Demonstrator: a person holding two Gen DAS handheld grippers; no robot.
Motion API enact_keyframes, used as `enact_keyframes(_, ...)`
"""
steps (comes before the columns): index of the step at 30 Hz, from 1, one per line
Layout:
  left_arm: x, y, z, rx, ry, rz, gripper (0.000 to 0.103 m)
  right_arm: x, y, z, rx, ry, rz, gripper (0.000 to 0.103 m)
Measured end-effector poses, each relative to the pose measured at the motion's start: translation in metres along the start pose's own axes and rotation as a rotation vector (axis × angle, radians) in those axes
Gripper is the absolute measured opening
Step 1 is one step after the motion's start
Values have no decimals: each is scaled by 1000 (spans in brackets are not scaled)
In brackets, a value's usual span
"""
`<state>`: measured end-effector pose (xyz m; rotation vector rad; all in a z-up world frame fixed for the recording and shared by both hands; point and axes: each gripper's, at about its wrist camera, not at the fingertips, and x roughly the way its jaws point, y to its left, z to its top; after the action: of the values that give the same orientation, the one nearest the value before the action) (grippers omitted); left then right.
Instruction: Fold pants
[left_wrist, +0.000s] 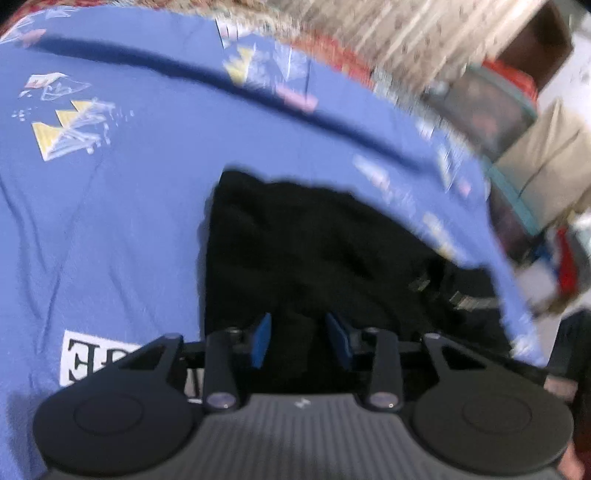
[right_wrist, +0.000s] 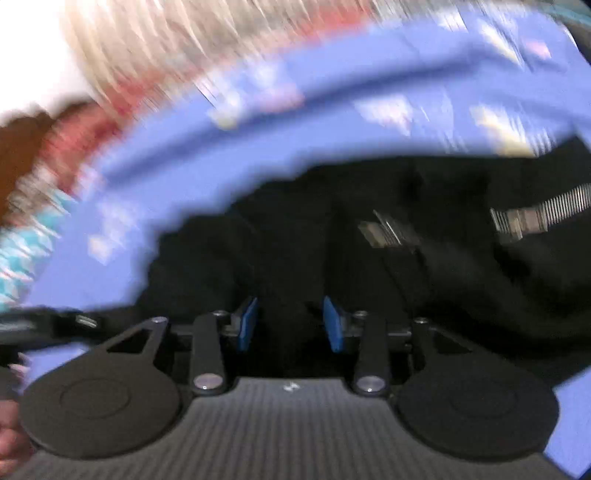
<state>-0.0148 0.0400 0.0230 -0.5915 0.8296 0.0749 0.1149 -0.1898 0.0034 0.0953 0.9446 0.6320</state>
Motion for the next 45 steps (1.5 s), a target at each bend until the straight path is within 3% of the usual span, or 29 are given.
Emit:
enact_keyframes(2,9,1,-4,0,16,40,33,0,-16,3,104,-4,59,42)
enact_keyframes(4,5,-1,-2,-7,14,39,34,-8,-17,11,98,-11,46,43)
enact_keyframes(9,-16,-1,3,-33,-11,-1,32,-67,-48,23,131,-223,20,46)
enact_keyframes(11,-25,1,3,-49,-31,-23,32,-93,-74,24,171,-315,-53,61)
enact_keyframes(14,-34,2,4,-72,-52,-44,32,-124,-125,18,276,-413,-173,70)
enact_keyframes(16,-38,1,2,-82,-55,-50,32,-129,-159,11,390,-401,-209,71)
enact_keyframes(19,-38,-7,2,-73,-49,-59,32,-126,-201,-2,569,-371,-173,71)
enact_keyframes(23,-33,-20,7,-44,-36,-73,32,-114,-215,-14,682,-354,-87,71)
enact_keyframes(26,-23,-31,13,-19,-18,-79,32,-106,-201,-10,656,-330,-59,71)
enact_keyframes(33,15,-37,4,-11,54,-18,32,-102,-179,-2,586,-298,-101,71)
enact_keyframes(34,19,-38,2,7,61,4,31,-101,-178,-3,575,-288,-107,62)
enact_keyframes(35,24,-40,0,33,71,31,30,-99,-176,-1,556,-270,-116,46)
enact_keyframes(37,26,-44,-2,65,74,57,29,-95,-171,0,524,-237,-128,33)
enact_keyframes(39,22,-46,1,72,76,56,28,-99,-162,3,498,-247,-117,29)
enact_keyframes(42,7,-40,9,28,56,-9,31,-110,-135,14,390,-279,-71,27)
enact_keyframes(45,-15,-33,19,-14,-7,-67,44,-119,-93,25,227,-297,-48,26)
